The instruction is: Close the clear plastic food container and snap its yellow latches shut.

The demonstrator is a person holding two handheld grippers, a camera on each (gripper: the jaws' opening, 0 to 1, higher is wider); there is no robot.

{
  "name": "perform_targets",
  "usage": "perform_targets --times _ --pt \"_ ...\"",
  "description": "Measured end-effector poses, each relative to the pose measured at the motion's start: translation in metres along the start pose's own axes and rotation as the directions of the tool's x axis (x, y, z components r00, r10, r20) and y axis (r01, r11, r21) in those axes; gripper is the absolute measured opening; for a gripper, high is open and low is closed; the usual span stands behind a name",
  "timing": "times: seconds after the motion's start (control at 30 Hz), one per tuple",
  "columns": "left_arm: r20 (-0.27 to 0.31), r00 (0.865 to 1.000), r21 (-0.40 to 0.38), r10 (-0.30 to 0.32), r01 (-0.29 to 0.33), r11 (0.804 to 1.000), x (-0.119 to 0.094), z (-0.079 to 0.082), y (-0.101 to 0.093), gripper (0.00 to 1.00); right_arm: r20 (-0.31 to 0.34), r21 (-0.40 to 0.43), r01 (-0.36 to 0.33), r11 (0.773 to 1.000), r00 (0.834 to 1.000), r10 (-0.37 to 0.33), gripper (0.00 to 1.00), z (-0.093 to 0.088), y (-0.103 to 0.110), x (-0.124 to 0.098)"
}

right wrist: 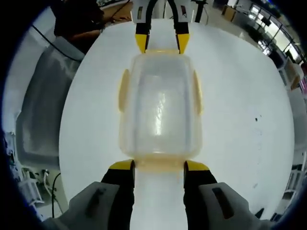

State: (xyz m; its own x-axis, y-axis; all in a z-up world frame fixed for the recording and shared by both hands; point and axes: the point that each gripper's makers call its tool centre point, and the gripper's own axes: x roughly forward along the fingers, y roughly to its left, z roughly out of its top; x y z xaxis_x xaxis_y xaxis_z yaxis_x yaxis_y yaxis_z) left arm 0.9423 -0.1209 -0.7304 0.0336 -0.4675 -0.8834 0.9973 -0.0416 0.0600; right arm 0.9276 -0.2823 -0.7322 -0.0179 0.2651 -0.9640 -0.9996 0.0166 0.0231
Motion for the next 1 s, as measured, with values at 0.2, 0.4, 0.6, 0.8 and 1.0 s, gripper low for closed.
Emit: perform_targets --times 0.2,0.4,0.6,0.8,1.0 --pt "-0.012 1.000 0.013 -0.002 0.003 1.000 0.002 -0.003 -0.002 0.35 -0.010 0.003 -0.011 1.000 1.000 0.011 0.37 -0.004 0.004 0.002" --pt "0.004 1.000 -0.016 0.003 -0.003 1.000 -0.004 -0.001 -0.002 0.39 -0.019 0.062 -0.010 0.998 1.000 0.011 0.37 -0.014 0.007 0.001" --pt "0.035 0.999 -0.050 0.027 -0.025 0.998 -0.013 0.005 -0.001 0.40 -0.003 0.098 0.025 0.995 1.000 -0.024 0.35 -0.015 0.005 -0.008" --pt "0.057 0.997 -0.084 0.058 -0.053 0.995 -0.022 0.009 0.000 0.40 0.045 0.147 0.057 0.987 0.997 -0.064 0.34 -0.010 0.006 -0.016" --pt "0.072 0.994 -0.105 0.077 -0.069 0.992 -0.030 0.011 -0.001 0.39 0.071 0.185 0.076 0.980 0.993 -0.091 0.33 -0.004 0.010 -0.022"
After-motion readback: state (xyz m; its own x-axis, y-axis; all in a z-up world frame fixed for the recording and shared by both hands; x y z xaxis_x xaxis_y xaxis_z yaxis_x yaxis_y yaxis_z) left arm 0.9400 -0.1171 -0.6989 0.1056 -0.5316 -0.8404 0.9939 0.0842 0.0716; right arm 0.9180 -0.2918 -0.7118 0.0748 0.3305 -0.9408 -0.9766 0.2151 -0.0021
